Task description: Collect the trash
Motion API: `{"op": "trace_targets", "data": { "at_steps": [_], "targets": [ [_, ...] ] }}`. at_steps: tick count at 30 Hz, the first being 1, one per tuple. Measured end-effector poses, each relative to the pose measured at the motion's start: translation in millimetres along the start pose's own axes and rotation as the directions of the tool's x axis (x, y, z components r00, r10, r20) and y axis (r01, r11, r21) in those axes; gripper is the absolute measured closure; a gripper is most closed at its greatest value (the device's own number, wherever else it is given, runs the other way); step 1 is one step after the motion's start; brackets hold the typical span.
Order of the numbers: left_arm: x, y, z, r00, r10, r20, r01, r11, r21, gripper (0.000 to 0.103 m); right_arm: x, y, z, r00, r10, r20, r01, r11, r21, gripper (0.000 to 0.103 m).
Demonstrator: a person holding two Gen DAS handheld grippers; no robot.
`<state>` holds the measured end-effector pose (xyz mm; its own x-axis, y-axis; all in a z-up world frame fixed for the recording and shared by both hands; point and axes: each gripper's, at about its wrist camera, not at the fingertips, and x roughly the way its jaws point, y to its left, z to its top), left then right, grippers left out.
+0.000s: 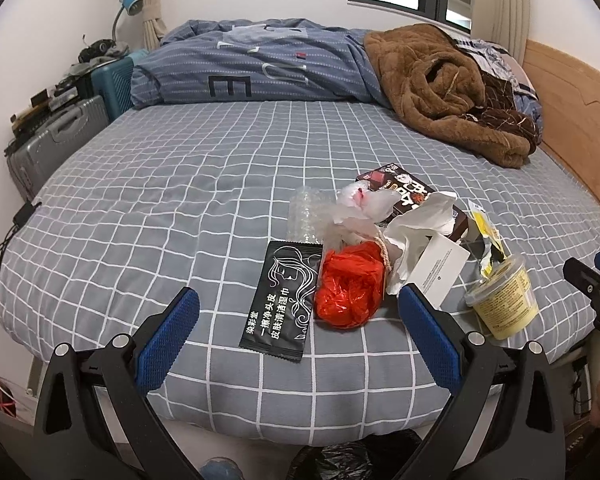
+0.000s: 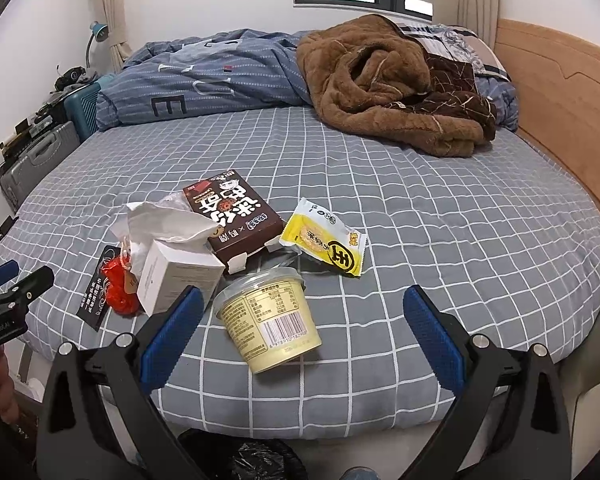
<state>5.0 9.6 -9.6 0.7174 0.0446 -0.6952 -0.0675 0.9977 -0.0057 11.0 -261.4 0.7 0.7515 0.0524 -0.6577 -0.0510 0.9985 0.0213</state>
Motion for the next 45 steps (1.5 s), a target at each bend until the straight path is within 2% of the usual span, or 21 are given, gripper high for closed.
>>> {"op": "trace_targets", "data": {
  "at_steps": [27, 45],
  "targets": [
    [4.1, -2.6, 2.1, 1.0, -0.002, -0.011, 0.002, 1.0, -0.018, 0.006, 2.9, -0.2, 0.3, 1.0, -0.003, -0.004, 0.003, 1.0, 0.0, 0.007],
    [7.5, -3.7, 1.7, 1.0, 0.004, -0.023, -0.004, 1.0, 0.002, 0.006, 3.0, 0.5, -0.8, 1.0, -0.006, -0.002, 0.006, 1.0, 0.001, 0.007]
  ]
}}
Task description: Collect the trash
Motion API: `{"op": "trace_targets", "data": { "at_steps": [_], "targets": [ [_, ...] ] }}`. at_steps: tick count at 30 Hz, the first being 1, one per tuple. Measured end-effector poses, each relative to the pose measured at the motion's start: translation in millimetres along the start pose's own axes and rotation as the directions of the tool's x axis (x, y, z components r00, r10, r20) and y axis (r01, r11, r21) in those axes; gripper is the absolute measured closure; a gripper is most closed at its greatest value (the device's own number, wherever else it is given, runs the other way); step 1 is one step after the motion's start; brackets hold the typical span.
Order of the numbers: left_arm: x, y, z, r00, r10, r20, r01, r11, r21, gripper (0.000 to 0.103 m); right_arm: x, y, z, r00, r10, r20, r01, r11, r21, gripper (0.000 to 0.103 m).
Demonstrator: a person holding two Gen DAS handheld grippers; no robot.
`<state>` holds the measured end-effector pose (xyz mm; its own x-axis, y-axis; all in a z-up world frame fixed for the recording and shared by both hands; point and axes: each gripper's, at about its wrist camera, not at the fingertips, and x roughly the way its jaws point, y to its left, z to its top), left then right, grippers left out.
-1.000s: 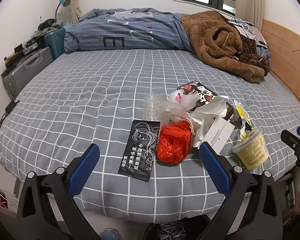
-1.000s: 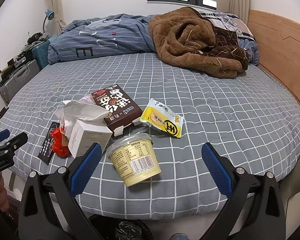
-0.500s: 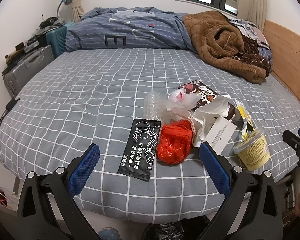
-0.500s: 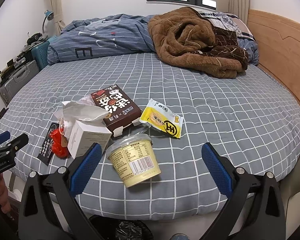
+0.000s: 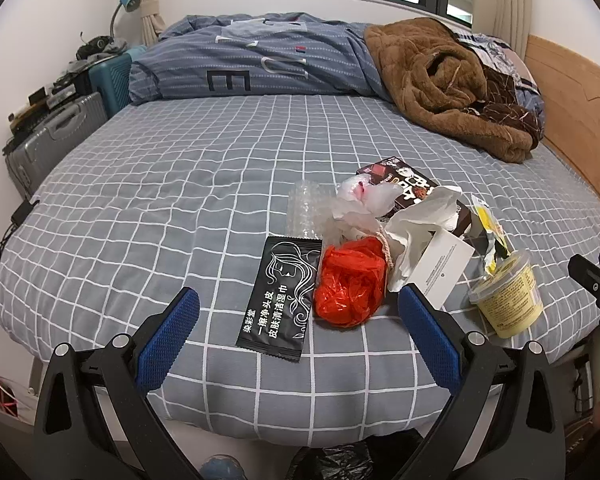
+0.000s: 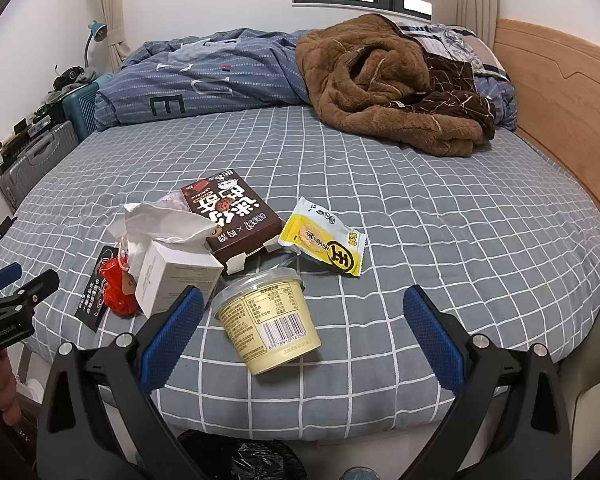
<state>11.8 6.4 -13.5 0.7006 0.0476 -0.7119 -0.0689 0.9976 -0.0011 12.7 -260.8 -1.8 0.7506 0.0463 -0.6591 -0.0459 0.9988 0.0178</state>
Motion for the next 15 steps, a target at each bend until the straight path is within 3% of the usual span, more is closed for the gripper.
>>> {"op": "trace_targets", "data": {
  "at_steps": [15],
  "targets": [
    [14.6, 11.6, 3.2, 0.999, 0.013, -0.038, -0.013, 1.0, -0.01, 0.006, 11.2, 8.9, -1.0, 0.999, 0.02, -0.03, -0.021, 0.999, -0.026, 0.007]
  ]
}}
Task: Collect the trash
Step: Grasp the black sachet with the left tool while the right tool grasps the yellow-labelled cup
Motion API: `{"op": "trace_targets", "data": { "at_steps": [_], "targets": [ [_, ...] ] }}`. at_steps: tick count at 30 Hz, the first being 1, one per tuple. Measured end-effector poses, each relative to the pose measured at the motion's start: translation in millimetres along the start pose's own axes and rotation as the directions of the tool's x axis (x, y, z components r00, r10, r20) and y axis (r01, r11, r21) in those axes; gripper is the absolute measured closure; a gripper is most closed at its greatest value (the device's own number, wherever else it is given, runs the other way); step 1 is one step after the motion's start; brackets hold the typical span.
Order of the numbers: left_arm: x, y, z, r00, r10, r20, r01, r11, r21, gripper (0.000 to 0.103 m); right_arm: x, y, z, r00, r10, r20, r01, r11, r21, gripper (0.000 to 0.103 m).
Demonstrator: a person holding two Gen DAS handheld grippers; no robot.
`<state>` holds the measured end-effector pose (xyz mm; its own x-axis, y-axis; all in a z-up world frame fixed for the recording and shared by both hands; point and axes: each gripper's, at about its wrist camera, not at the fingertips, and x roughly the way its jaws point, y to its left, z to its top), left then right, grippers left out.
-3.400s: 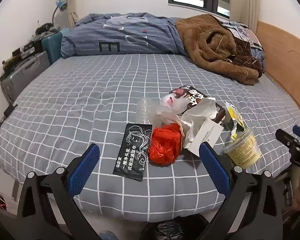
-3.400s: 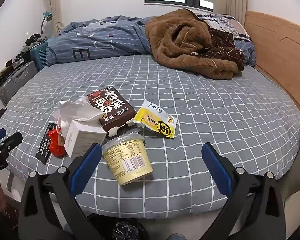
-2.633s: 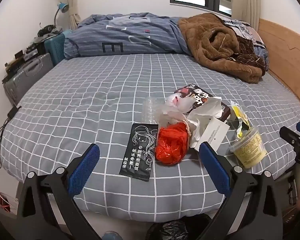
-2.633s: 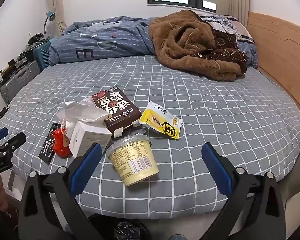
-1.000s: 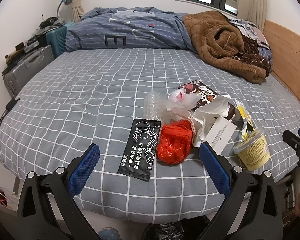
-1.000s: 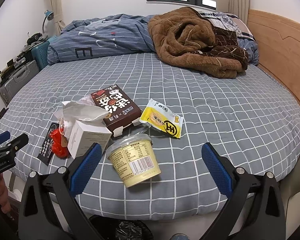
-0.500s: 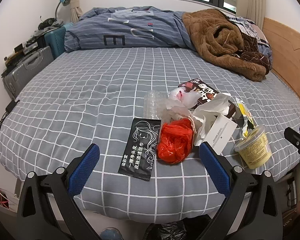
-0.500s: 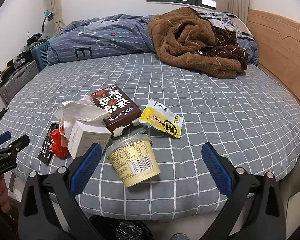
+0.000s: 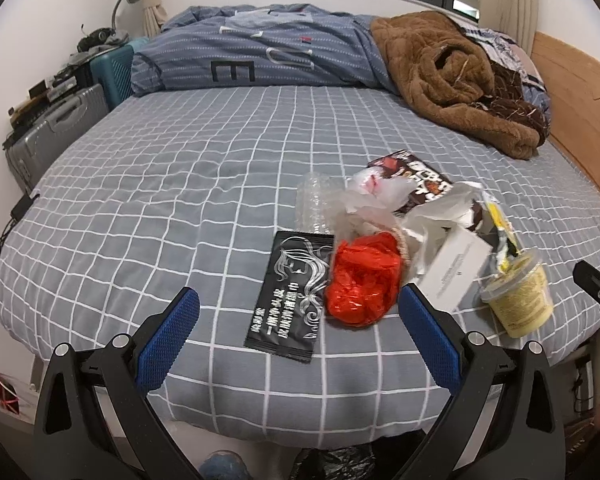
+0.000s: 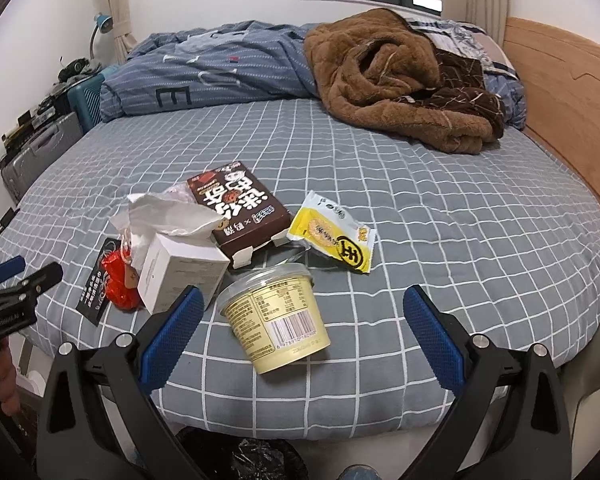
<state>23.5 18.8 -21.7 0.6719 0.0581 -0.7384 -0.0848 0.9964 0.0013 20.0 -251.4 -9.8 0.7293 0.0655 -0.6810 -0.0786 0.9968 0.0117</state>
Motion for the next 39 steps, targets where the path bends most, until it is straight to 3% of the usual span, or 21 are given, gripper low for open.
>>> {"op": "trace_targets", "data": {
  "at_steps": [6, 15, 21, 24, 26, 28, 39],
  "targets": [
    [26.7, 10.6, 2.5, 0.999, 0.012, -0.048, -0.011, 1.0, 0.014, 0.006, 24.5, 9.0, -2.6, 0.999, 0.014, -0.05, -0.016, 0.999, -0.03, 0.007],
    [90.2, 23.7, -8.3, 0.983, -0.039, -0.178, 0.047, 0.998, 0.042, 0.006, 66.7, 20.4, -8.9, 0.991, 0.028, -0.131, -0.035, 0.998, -0.052, 0.007],
    [109.9, 27.0, -10.1, 0.975, -0.063, -0.211, 0.076, 0.996, 0.054, 0.011, 85.3, 22.0, -14.3, 0.985, 0.037, -0.169, -0.046, 0.998, -0.051, 0.008],
    [116.6, 28.5, -13.1, 0.972, -0.055, -0.228, 0.071, 0.995, 0.066, 0.016, 90.4, 23.8, -15.9, 0.982, 0.048, -0.183, -0.058, 0.997, -0.054, 0.013],
    [116.3, 23.7, -14.2, 0.972, -0.035, -0.232, 0.058, 0.994, 0.092, 0.021, 91.1, 25.9, -16.8, 0.981, 0.053, -0.189, -0.065, 0.996, -0.057, 0.016],
    [112.9, 19.3, -13.8, 0.973, -0.03, -0.23, 0.058, 0.991, 0.119, 0.032, 92.1, 27.6, -17.5, 0.979, 0.06, -0.196, -0.073, 0.995, -0.061, 0.019],
    [110.8, 23.5, -10.8, 0.97, -0.021, -0.242, 0.038, 0.997, 0.064, 0.079, 94.8, 27.4, -19.6, 0.975, 0.063, -0.212, -0.077, 0.995, -0.056, 0.02]
  ]
}}
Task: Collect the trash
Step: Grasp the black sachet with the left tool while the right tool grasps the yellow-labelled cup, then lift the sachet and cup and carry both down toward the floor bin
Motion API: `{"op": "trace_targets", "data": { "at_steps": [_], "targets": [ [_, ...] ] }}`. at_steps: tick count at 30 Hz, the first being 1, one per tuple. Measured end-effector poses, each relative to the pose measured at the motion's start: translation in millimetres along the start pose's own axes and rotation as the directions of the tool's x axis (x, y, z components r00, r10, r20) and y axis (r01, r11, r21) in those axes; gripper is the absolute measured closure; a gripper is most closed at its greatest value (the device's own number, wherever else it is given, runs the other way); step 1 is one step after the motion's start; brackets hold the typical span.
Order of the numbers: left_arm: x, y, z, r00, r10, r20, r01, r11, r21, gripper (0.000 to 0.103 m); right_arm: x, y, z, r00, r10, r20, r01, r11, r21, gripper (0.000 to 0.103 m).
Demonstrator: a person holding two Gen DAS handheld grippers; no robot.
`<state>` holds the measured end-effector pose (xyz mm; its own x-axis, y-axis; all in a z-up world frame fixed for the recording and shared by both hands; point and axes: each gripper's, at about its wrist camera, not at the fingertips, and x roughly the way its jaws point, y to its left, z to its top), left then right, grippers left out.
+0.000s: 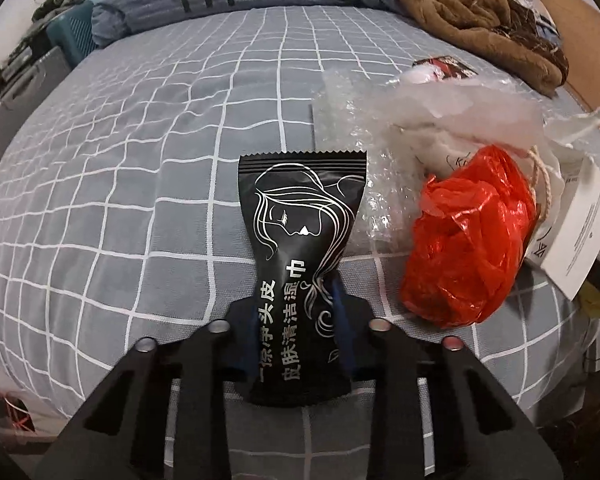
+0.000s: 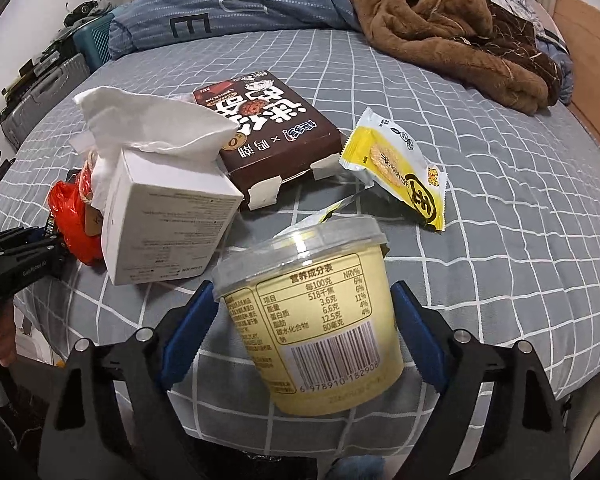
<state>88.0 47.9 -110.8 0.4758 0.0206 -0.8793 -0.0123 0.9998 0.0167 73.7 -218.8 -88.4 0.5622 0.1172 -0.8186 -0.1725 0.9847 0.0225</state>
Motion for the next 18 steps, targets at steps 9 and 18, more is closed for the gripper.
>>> {"op": "trace_targets", "data": {
  "at_steps": [9, 18],
  "targets": [
    [-7.3, 3.9, 4.5, 1.0, 0.01, 0.029, -0.008, 0.998, -0.066, 0.092, -5.0, -7.2, 1.0, 1.0, 0.026, 0.008, -0.027, 0.999, 0.038, 0.02],
    [-19.6, 5.9, 6.6, 0.998, 0.017, 0.053, -0.011, 0.995, -0.1, 0.093, -6.4, -7.9, 1.3, 1.0, 0.012, 0.015, -0.013, 0.999, 0.052, 0.02]
  ]
}}
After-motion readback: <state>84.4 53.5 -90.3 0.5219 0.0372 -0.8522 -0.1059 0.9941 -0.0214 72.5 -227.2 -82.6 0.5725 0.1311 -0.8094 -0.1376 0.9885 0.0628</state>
